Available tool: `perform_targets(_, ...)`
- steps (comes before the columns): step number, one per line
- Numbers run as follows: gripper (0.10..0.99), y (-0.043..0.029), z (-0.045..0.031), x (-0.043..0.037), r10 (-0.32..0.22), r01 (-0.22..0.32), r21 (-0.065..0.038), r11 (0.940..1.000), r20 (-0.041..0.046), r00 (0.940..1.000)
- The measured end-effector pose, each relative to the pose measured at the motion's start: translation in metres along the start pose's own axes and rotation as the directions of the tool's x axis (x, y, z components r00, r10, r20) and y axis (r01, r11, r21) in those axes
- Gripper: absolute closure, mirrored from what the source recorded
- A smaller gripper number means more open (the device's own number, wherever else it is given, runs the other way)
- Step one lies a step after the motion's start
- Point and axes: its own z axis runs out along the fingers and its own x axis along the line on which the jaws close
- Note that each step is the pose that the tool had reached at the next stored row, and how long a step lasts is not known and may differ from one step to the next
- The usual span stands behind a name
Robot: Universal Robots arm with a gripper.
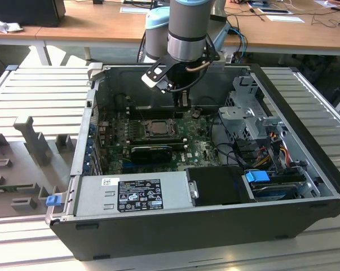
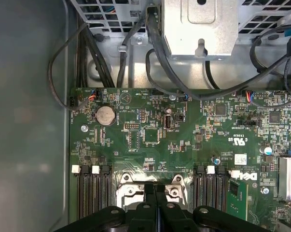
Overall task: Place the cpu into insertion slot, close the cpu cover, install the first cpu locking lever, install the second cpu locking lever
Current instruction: 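Close the cpu cover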
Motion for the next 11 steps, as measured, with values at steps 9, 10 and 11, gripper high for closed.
perform_targets(9,0.98,-0.0089,0.0052,-0.0001,0.0,0.0,0.0,1.0,0.0,1.0)
perform_targets(10,0.98,-0.0134,0.0063,-0.0001,-0.002,0.002,0.0,1.0,0.0001,1.0)
perform_targets(11,0.98,-0.0155,0.0067,-0.0001,-0.002,0.002,0.0,1.0,0.0001,1.0)
